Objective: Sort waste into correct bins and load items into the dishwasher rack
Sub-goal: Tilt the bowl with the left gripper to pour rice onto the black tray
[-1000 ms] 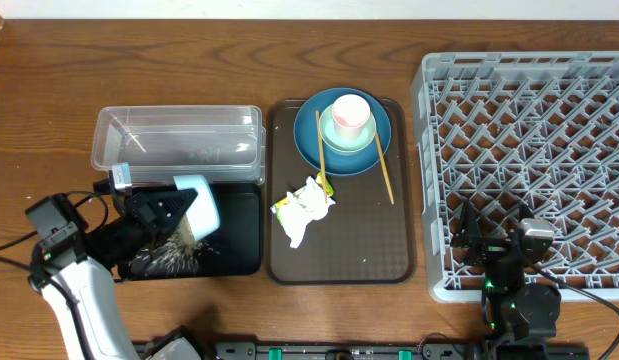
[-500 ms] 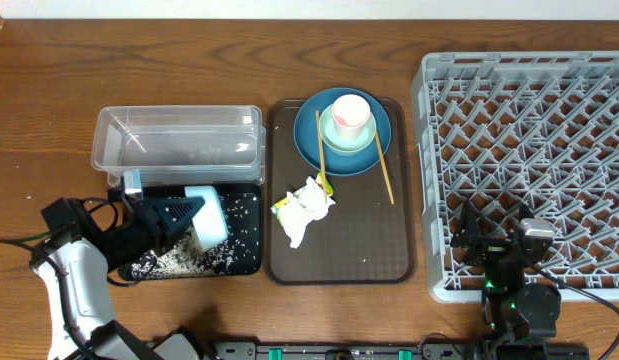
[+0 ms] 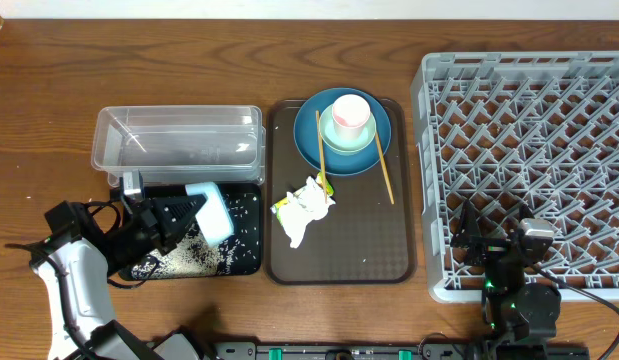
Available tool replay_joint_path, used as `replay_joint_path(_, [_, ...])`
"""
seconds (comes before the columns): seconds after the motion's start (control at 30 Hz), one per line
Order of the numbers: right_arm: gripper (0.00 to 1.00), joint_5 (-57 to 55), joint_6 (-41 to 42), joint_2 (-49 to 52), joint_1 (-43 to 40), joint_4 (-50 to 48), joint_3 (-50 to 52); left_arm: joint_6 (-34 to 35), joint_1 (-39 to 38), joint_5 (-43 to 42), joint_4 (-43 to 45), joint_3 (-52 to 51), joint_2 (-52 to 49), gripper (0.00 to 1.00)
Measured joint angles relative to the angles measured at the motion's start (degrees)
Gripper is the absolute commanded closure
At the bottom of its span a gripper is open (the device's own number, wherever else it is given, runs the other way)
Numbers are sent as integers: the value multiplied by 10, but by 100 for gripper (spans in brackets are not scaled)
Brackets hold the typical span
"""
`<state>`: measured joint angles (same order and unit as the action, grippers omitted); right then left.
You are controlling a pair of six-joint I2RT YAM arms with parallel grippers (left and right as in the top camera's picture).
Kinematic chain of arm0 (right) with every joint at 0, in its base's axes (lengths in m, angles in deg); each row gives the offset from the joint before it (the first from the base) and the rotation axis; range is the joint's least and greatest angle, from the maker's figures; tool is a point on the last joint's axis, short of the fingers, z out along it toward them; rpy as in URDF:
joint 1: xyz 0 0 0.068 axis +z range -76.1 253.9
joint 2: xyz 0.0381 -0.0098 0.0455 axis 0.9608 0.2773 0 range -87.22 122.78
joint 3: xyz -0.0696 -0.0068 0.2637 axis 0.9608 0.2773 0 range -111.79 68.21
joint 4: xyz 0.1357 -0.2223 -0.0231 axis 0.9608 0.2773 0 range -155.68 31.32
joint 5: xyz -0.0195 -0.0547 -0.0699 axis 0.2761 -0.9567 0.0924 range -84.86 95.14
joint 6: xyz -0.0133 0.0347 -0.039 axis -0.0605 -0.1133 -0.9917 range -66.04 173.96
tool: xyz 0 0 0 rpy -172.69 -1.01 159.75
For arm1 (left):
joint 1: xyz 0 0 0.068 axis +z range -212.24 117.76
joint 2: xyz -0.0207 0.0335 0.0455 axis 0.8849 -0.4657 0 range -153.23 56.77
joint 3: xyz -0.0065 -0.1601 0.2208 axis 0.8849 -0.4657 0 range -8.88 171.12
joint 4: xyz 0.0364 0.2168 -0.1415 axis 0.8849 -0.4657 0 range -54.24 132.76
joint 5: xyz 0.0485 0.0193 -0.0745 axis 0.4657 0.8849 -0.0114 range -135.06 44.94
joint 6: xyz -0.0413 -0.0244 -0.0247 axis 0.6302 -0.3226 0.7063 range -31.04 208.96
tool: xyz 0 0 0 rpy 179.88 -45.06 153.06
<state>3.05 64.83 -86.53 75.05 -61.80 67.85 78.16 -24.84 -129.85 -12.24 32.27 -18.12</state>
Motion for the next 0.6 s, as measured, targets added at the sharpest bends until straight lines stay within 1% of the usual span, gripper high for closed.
replay_joint_path(0.07, [1, 0, 0, 0, 0, 0, 0, 0, 0, -10, 0, 0, 0, 89])
replay_joint_path(0.2, [1, 0, 0, 0, 0, 0, 0, -2, 0, -20, 1, 0, 0, 94])
replay_joint_path(0.47, [1, 0, 0, 0, 0, 0, 0, -2, 0, -24, 2, 0, 0, 94])
replay_joint_path(0.6, [1, 0, 0, 0, 0, 0, 0, -2, 0, -12, 7, 0, 0, 94])
